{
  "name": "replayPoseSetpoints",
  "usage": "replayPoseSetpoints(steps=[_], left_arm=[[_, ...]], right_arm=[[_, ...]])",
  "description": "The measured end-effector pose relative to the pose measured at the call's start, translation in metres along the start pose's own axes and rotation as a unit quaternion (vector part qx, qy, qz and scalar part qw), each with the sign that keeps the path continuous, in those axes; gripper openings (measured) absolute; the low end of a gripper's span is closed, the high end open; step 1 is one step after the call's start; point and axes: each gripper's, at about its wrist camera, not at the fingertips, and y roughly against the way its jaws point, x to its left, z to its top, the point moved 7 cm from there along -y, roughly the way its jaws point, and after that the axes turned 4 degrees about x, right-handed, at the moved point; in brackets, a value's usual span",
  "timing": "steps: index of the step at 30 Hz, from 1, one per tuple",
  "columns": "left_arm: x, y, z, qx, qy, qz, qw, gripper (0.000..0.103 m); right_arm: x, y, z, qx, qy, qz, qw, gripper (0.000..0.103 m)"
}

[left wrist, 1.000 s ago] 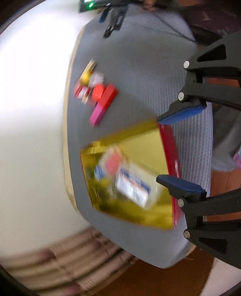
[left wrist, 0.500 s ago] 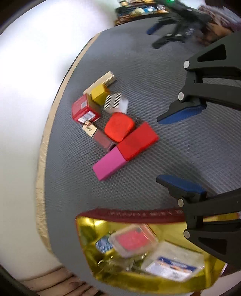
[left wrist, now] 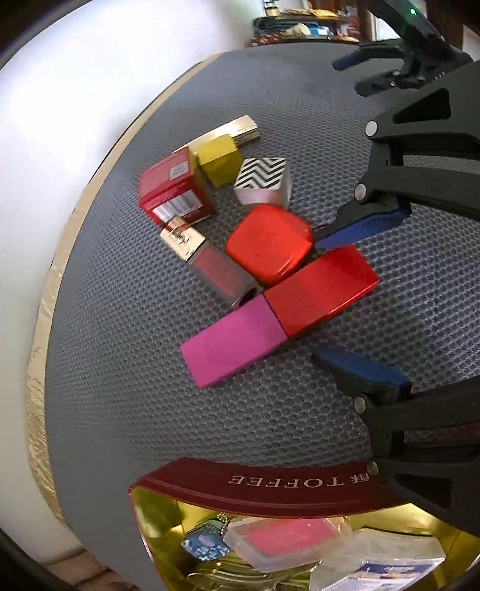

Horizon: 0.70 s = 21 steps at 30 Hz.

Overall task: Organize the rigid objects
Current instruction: 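Move the left tool to the red block and grasp it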

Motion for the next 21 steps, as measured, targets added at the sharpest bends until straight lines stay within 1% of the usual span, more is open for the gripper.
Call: replayPoseSetpoints(steps=[4,6,9,11,12,14,15,16,19,21], left_arm=[[0.004,0.001,0.008,0.002,0.008,-0.005,1.0,0.058],[0.005,0.0,0.013,-0.004,0.014,-0.003,0.9999,0.058],[0.003,-0.001,0.016,-0.013,0.006,0.012,0.9998,0.058],[0.001,-0.001,0.012,-0.018,-0.004,0.029,0.9994,0.057],[-0.001,0.0,0.009,-0.021,-0.007,0.035,0.9992,0.055],[-0.001,0.001,0.004,-0.029,-0.008,0.044,0.9986,0.046],[0.002,0.002,0.003,-0.033,-0.006,0.048,0.9983,0.038],[0.006,0.004,0.002,-0.036,0.0,0.043,0.9984,0.034],[0.014,0.008,-0.001,-0.039,0.018,0.012,0.999,0.031],[0.015,0.01,-0.002,-0.035,0.016,0.011,0.9992,0.031]], right_arm=[[0.001,-0.002,-0.001,0.004,0.001,0.001,1.0,0.099],[0.001,-0.002,-0.001,0.005,0.001,0.001,1.0,0.1],[0.002,-0.003,-0.001,0.006,0.001,0.002,1.0,0.1],[0.002,-0.003,-0.001,0.007,0.001,0.002,1.0,0.1],[0.003,-0.004,0.0,0.007,0.001,0.003,1.0,0.1],[0.003,-0.004,-0.001,0.009,0.001,0.003,1.0,0.1],[0.003,-0.004,-0.001,0.009,0.001,0.003,1.0,0.101],[0.003,-0.003,-0.001,0.009,0.001,0.003,1.0,0.101],[0.003,-0.004,-0.001,0.011,0.001,0.003,1.0,0.101],[0.003,-0.005,-0.001,0.012,0.001,0.004,1.0,0.101]])
